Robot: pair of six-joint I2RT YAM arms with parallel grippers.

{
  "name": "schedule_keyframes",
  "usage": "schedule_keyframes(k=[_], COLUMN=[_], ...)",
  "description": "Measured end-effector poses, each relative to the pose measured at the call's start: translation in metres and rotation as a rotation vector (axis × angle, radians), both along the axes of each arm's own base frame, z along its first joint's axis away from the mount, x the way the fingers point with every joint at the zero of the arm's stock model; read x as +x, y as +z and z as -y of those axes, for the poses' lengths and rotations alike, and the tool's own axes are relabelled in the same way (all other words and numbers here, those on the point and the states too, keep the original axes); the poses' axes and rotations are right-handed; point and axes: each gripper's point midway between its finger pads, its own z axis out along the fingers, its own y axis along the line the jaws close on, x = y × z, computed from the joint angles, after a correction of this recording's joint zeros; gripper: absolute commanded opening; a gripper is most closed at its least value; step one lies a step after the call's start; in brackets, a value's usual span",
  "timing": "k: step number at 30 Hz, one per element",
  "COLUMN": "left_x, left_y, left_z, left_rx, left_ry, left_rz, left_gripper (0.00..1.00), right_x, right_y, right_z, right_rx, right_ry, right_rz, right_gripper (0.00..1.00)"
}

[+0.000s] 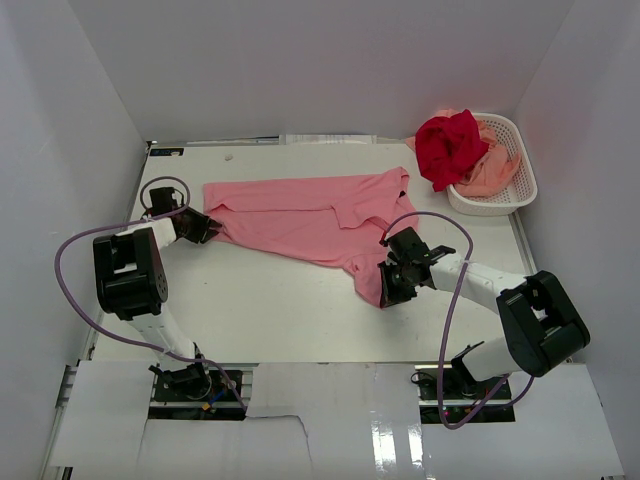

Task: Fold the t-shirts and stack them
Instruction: Grap the side of the flattened tshirt closest away from the robot with both arms

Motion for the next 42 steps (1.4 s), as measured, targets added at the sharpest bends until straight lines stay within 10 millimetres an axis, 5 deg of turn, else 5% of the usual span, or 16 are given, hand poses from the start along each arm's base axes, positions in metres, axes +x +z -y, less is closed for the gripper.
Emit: schedule_keyframes(k=[29, 34, 42], left_x=[0.007, 0.01, 0.012], left_y=[-0.011, -0.016, -0.012], left_z=[0.0, 0.0, 0.0], left_rx=[-0.018, -0.026, -0.023], left_ry=[0.008, 0.011, 0.0], left_rz=[-0.011, -0.018, -0.028], left_gripper=[0.35, 0.0, 0.0], right_x=[0.0, 0.0, 0.0], right_y=[0.0, 0.0, 0.0], right_z=[0.0, 0.0, 0.0], right_rx=[0.0, 0.001, 0.005], right_ry=[0.0, 0.0, 0.0], right_rz=[0.0, 0.002, 0.01], right_gripper=[0.08, 0.08, 0.08])
